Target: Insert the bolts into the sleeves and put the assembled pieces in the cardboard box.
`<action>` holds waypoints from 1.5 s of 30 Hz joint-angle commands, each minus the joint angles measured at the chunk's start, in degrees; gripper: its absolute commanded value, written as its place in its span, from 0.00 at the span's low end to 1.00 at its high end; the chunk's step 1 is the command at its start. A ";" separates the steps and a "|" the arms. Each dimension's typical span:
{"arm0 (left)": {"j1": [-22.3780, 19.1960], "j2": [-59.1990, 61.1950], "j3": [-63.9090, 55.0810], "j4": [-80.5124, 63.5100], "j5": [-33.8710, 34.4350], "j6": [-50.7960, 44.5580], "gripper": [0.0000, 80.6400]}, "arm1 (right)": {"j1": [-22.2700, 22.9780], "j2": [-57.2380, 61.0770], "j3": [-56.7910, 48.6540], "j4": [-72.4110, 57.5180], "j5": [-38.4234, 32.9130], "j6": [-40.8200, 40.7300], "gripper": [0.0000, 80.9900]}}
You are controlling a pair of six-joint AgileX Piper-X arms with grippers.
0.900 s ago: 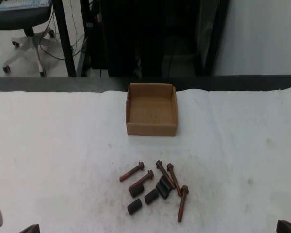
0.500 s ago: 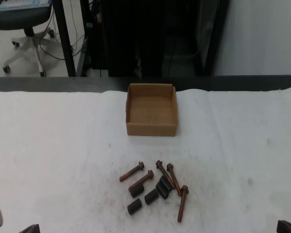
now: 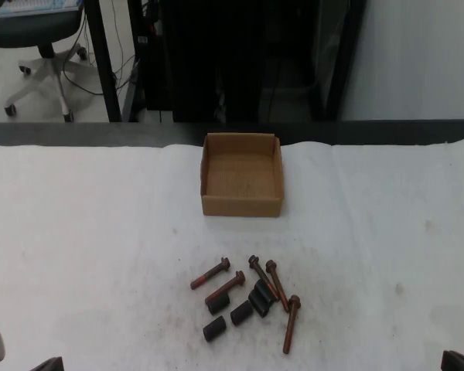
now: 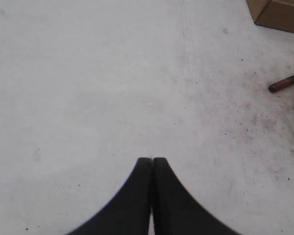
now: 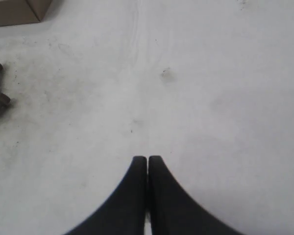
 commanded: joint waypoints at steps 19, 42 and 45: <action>-0.32 -0.49 -0.57 -27.84 1.90 -1.60 0.00 | -0.13 -0.35 -0.57 -32.37 -0.56 5.83 0.01; -2.34 40.69 -40.28 0.76 26.87 15.88 0.00 | -0.13 24.58 -30.51 0.42 -21.07 -11.19 0.01; -5.96 50.52 -48.05 9.86 26.87 20.95 0.08 | -0.13 31.68 -32.65 0.53 -22.38 -11.19 0.01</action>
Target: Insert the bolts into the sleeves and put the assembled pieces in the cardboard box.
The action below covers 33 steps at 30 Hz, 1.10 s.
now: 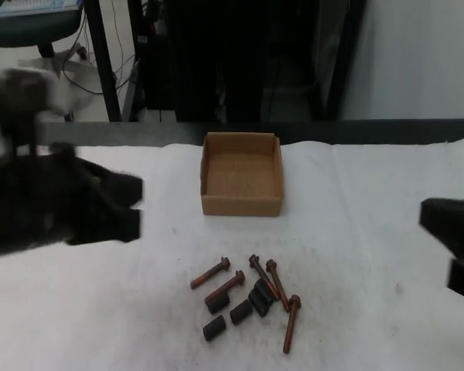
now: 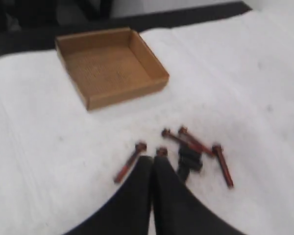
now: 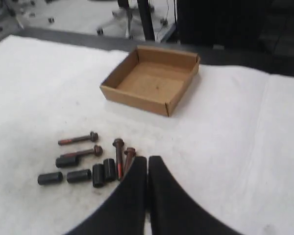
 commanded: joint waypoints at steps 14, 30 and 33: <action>-13.49 32.33 -23.80 15.21 -8.26 27.77 0.51 | -0.13 6.54 -7.59 0.47 -1.85 -0.02 0.17; -13.66 51.61 -37.80 22.50 -11.53 29.69 0.37 | -0.13 6.54 -8.57 8.98 -2.24 -3.65 0.17; -13.66 53.47 -38.71 25.88 -13.84 29.87 0.37 | -0.13 6.54 -8.57 8.99 -2.24 -3.78 0.17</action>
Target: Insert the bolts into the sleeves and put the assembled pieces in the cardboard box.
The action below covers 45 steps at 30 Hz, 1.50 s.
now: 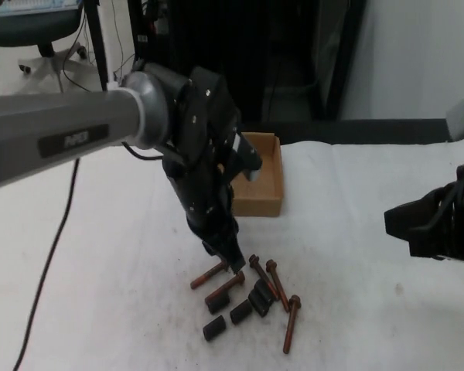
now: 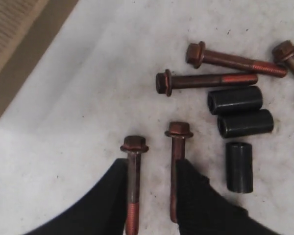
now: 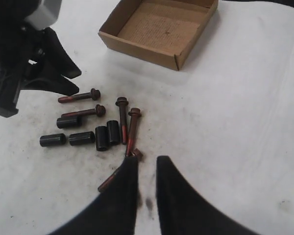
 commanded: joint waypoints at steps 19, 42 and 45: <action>-0.20 3.76 -0.92 4.27 -4.57 2.24 0.37 | -0.13 -0.30 -0.64 0.21 -0.37 -1.68 0.17; -0.71 9.12 -0.92 -2.81 -4.82 3.05 0.37 | -0.13 -0.30 -0.64 0.21 -0.37 -1.68 0.17; -1.20 9.32 -0.92 -4.08 -4.50 3.05 0.37 | -0.13 -0.30 -0.64 0.21 -0.37 -1.68 0.17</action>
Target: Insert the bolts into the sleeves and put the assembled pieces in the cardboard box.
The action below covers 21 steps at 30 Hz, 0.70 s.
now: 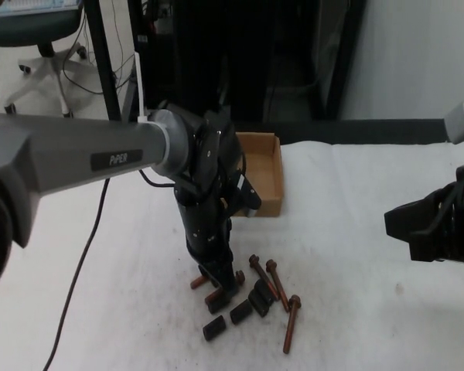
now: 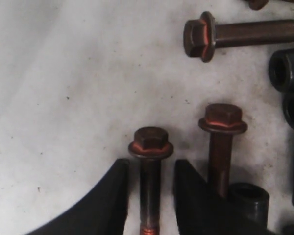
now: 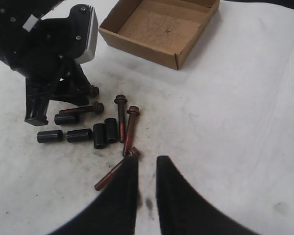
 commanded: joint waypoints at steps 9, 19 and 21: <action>-1.04 1.81 -0.06 -3.82 0.10 0.29 0.21 | -0.13 -0.30 -0.64 0.21 0.60 -0.45 0.17; -1.04 0.27 -0.90 -2.02 -6.92 -4.61 0.00 | -0.13 -0.30 -0.64 0.21 2.90 -0.45 0.17; -0.87 -1.81 -0.94 -2.66 -9.47 -6.69 0.00 | -0.13 -0.30 -0.64 0.21 1.10 -0.45 0.17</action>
